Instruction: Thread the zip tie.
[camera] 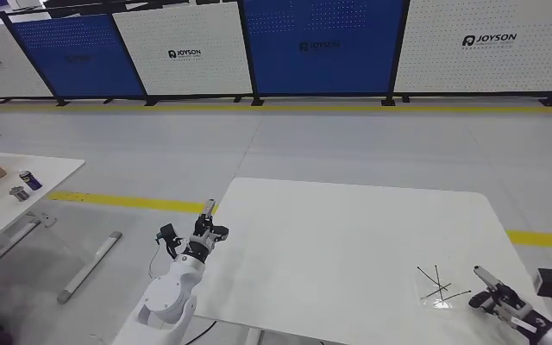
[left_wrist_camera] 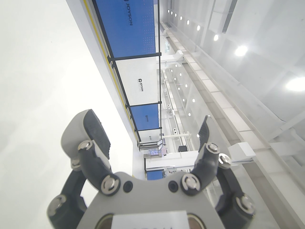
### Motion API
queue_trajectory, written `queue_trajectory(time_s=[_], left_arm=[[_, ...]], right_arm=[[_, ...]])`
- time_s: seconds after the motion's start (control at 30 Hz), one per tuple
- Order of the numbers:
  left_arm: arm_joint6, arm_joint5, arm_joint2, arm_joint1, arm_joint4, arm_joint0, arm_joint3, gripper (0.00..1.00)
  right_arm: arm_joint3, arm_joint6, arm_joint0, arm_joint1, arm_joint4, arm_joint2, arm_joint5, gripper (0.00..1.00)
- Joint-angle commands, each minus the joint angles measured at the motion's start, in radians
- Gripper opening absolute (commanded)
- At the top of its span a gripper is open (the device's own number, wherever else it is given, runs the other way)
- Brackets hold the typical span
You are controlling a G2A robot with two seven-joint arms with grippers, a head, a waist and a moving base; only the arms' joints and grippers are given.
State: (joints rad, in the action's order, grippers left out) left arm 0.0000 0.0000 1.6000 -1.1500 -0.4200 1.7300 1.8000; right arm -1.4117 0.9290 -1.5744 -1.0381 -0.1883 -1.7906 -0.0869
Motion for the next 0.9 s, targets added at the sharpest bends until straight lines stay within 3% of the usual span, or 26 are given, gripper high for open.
queue_trajectory(time_s=[0.0,0.07,0.1,0.13,0.2,0.43,0.67,0.87], left_arm=[[0.000,0.000,0.000,0.000,0.000,0.000,0.000,1.00],[0.000,0.000,0.000,0.000,0.000,0.000,0.000,1.00],[0.000,0.000,0.000,0.000,0.000,0.000,0.000,1.00],[0.000,0.000,0.000,0.000,0.000,0.000,0.000,1.00],[0.000,0.000,0.000,0.000,0.000,0.000,0.000,1.00],[0.000,0.000,0.000,0.000,0.000,0.000,0.000,1.00],[0.000,0.000,0.000,0.000,0.000,0.000,0.000,1.00],[0.000,0.000,0.000,0.000,0.000,0.000,0.000,1.00]], right_arm=[[0.005,-0.006,-0.001,0.001,-0.002,0.001,-0.009,1.00],[0.007,-0.012,-0.002,0.002,0.003,0.000,-0.014,0.96],[0.007,-0.014,-0.004,0.003,0.006,-0.001,-0.017,0.73],[0.007,-0.015,-0.006,0.004,0.009,-0.001,-0.019,0.68],[0.007,-0.014,-0.011,0.005,0.013,-0.005,-0.023,0.49],[0.013,0.014,-0.021,0.013,0.014,-0.016,-0.025,0.38],[0.022,0.019,-0.008,0.017,0.044,0.006,-0.012,0.40],[0.031,0.013,-0.004,0.020,0.055,0.020,-0.014,0.35]])
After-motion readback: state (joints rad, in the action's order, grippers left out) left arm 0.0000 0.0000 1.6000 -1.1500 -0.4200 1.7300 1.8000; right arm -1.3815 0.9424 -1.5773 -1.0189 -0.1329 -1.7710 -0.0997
